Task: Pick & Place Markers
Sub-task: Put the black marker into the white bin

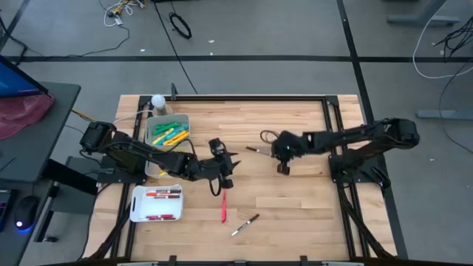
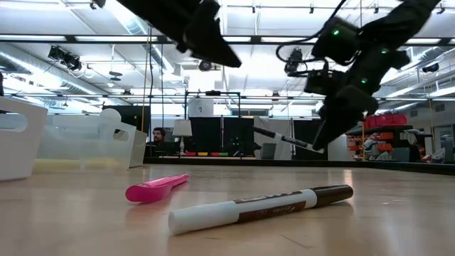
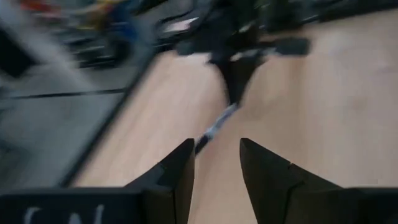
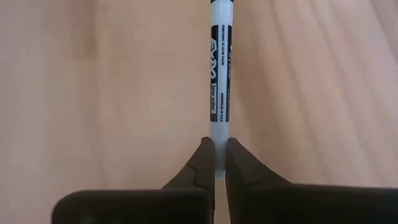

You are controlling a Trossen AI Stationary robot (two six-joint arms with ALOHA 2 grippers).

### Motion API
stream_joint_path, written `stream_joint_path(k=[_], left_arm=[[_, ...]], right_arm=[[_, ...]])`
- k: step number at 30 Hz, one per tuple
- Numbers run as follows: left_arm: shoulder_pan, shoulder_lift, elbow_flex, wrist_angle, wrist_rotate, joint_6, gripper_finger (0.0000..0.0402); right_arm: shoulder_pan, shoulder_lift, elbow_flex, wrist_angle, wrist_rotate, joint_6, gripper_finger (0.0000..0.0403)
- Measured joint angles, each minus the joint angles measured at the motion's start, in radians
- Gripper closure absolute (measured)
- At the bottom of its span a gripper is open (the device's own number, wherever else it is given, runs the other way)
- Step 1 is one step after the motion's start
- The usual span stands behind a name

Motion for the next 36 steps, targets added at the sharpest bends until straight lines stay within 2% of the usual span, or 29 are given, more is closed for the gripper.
stream_joint_path(k=[4,7,10,13,17,24,36], left_arm=[[0.062,0.008,0.000,0.037,0.296,-0.024,0.0234],[0.104,0.032,0.000,0.034,0.435,-0.032,0.0194],[0.132,0.073,0.001,0.071,0.505,-0.032,0.0153],[0.149,0.121,0.000,0.086,0.518,-0.051,0.0123],[0.163,0.152,-0.001,0.108,0.517,-0.077,0.0113],[0.162,0.162,-0.001,0.157,0.534,-0.077,0.0165],[0.162,0.162,-0.001,0.154,0.532,-0.076,0.0316]], right_arm=[[0.134,0.007,-0.053,0.123,0.036,0.081,0.0396],[0.195,0.006,-0.071,0.217,0.036,0.091,0.0395],[0.226,0.006,-0.077,0.263,0.045,0.093,0.0395],[0.234,0.006,-0.077,0.297,0.045,0.091,0.0395],[0.233,0.006,-0.077,0.318,0.046,0.088,0.0395],[0.233,0.006,-0.077,0.340,0.045,0.075,0.0394],[0.234,0.006,-0.077,0.339,0.041,0.071,0.0394]])
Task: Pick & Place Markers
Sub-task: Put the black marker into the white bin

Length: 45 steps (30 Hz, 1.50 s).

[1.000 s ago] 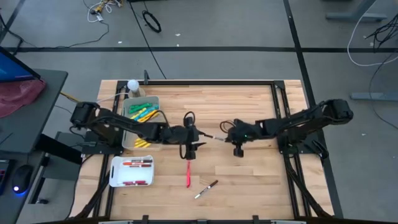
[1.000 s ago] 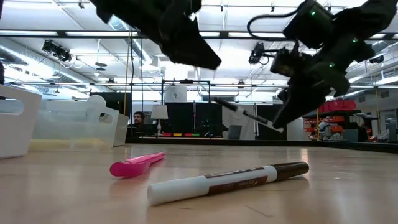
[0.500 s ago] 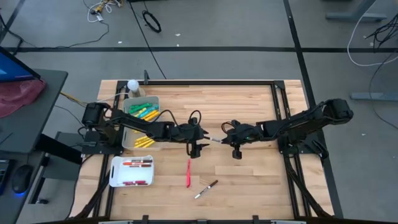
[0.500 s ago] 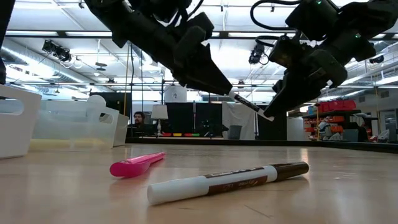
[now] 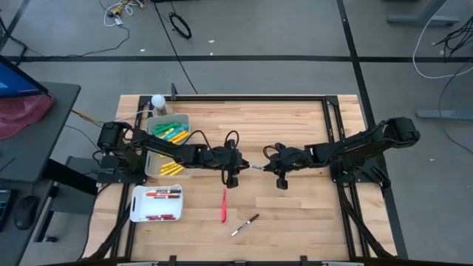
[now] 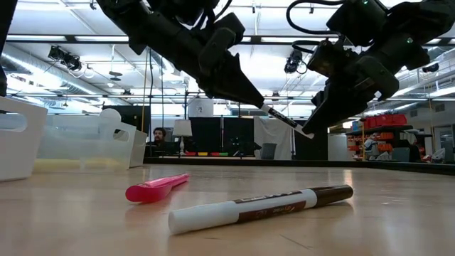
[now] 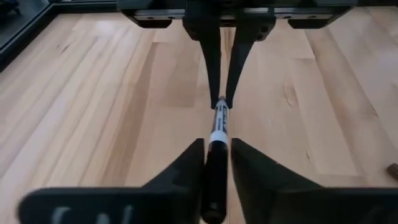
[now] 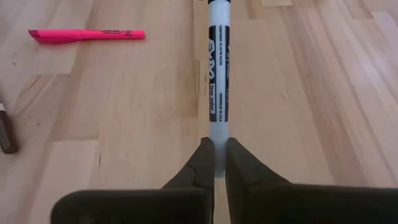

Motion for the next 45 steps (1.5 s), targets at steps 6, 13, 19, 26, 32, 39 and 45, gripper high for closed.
stream_joint_path(k=[6,13,19,26,32,39,45], left_arm=[[0.000,0.000,0.001,-0.025,0.010,0.001,0.0358],[-0.015,-0.033,0.002,-0.099,0.001,0.001,0.0358],[-0.077,-0.164,0.083,-0.524,-0.135,-0.059,0.0358],[-0.184,-0.285,0.299,-1.151,-0.314,-0.277,0.0358],[-0.223,-0.346,0.435,-1.659,-0.229,-0.607,0.0358],[-0.226,-0.454,0.394,-1.825,-0.086,-0.808,0.0357],[-0.227,-0.555,0.327,-1.836,0.030,-0.881,0.0357]], right_arm=[[0.000,0.000,0.000,-0.002,-0.002,-0.004,0.0394],[-0.001,-0.010,0.003,0.012,0.002,0.002,0.0354],[-0.001,-0.061,0.003,0.002,0.004,0.007,0.0304],[-0.001,-0.075,0.002,0.007,0.003,-0.012,0.0291],[-0.001,-0.075,0.002,0.008,0.003,-0.013,0.0301],[-0.001,-0.075,0.002,0.009,0.002,-0.016,0.0309],[-0.001,-0.075,0.002,0.014,0.002,-0.017,0.0309]])
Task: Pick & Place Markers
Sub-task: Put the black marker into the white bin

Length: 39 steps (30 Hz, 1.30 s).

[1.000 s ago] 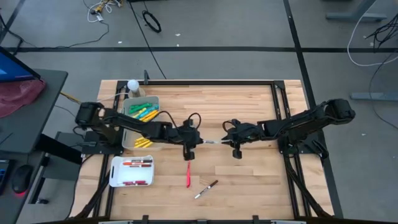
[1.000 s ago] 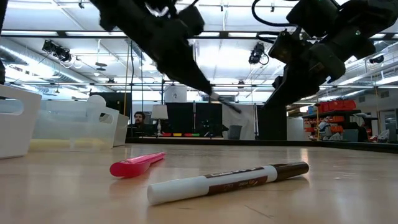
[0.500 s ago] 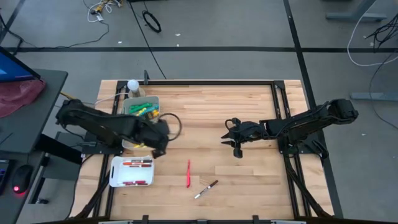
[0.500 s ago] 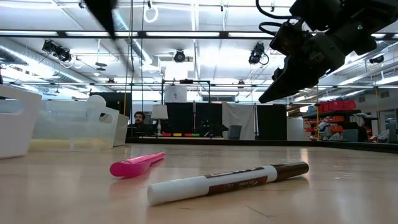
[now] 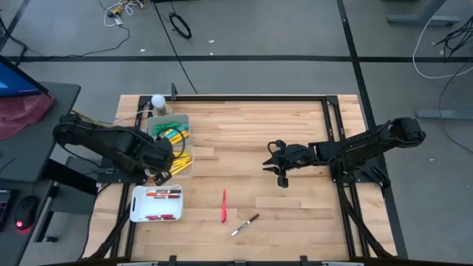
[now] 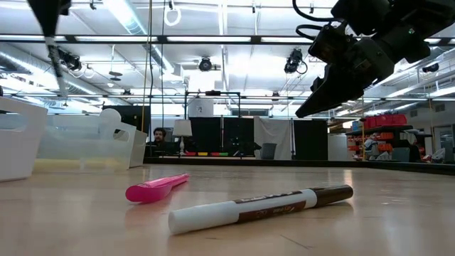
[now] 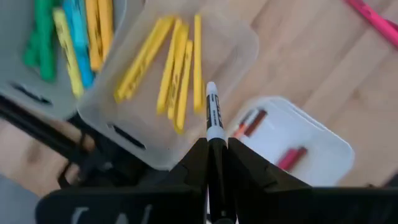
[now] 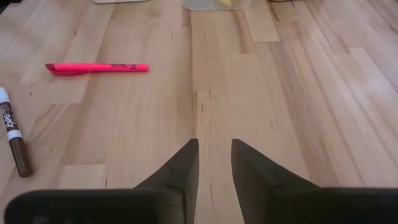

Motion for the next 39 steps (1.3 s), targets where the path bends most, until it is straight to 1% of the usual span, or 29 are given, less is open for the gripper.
stream_joint_path(k=[3,6,10,14,18,25,33,37,39], left_arm=[[-0.007,-0.049,-0.025,-0.002,0.085,-0.059,0.0357],[-0.039,-0.082,-0.031,-0.001,0.158,-0.136,0.0357],[-0.115,-0.105,-0.031,0.029,0.194,-0.254,0.0357],[-0.200,-0.097,-0.031,0.085,0.192,-0.336,0.0357],[-0.284,-0.067,-0.031,0.124,0.162,-0.410,0.0357],[-0.449,-0.003,-0.031,0.159,0.089,-0.597,0.0357],[-0.652,0.081,-0.031,0.190,-0.042,-0.808,0.0357],[-0.731,0.126,-0.031,0.212,-0.124,-0.883,0.0356],[-0.760,0.150,-0.031,0.211,-0.145,-0.913,0.0356]], right_arm=[[0.000,0.000,0.000,0.005,0.000,0.000,0.0310],[0.000,0.000,0.000,0.006,0.000,0.000,0.0312],[0.000,0.000,-0.001,0.029,0.000,-0.005,0.0312],[0.000,0.000,-0.001,0.056,0.000,-0.006,0.0313],[0.000,0.000,-0.001,0.061,0.000,-0.006,0.0314],[0.001,0.000,-0.001,0.061,0.000,-0.006,0.0314],[0.001,0.000,-0.001,0.061,0.000,-0.001,0.0314],[0.001,0.000,-0.001,0.061,0.000,0.001,0.0314],[0.001,0.000,-0.001,0.061,0.000,0.000,0.0314]])
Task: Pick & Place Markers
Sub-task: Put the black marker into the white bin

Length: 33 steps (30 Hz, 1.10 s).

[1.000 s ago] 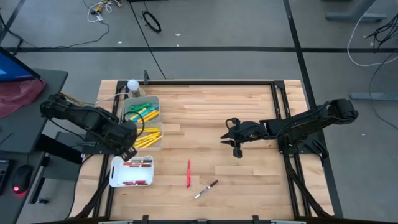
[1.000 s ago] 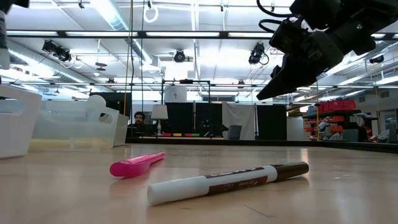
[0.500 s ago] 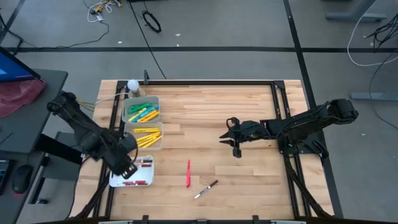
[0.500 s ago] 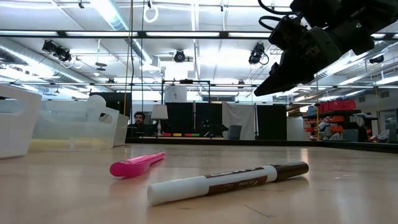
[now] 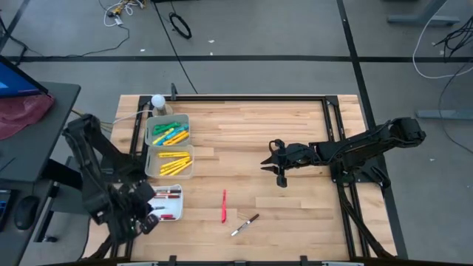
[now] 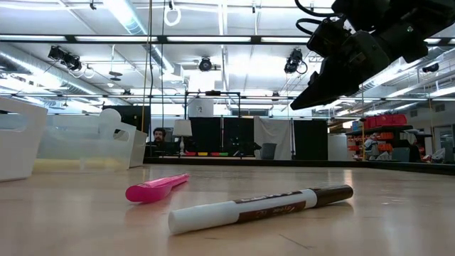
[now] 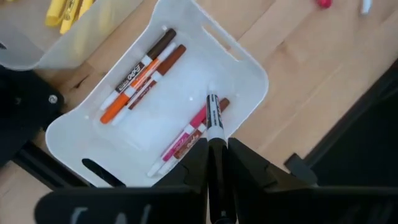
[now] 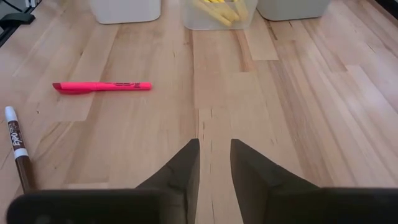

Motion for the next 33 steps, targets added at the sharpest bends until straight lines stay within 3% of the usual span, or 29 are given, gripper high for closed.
stream_joint_path(k=[13,18,23,27,33], left_arm=[[-0.052,0.089,0.000,-0.068,-0.109,-0.064,0.0357],[-0.038,0.087,-0.012,-0.057,-0.093,-0.064,0.0357],[-0.023,0.044,-0.154,0.082,-0.052,-0.064,0.0357],[-0.022,-0.006,-0.269,0.165,-0.101,-0.064,0.0357],[-0.016,-0.075,-0.438,0.298,-0.001,-0.073,0.0352]], right_arm=[[0.000,0.000,0.000,0.001,0.000,0.000,0.0314],[0.000,0.000,0.000,0.001,0.000,-0.006,0.0314],[0.000,0.000,0.000,0.001,0.000,-0.025,0.0314],[0.000,0.000,0.000,0.001,0.000,-0.026,0.0314],[0.000,0.000,0.000,0.001,-0.002,-0.026,0.0314]])
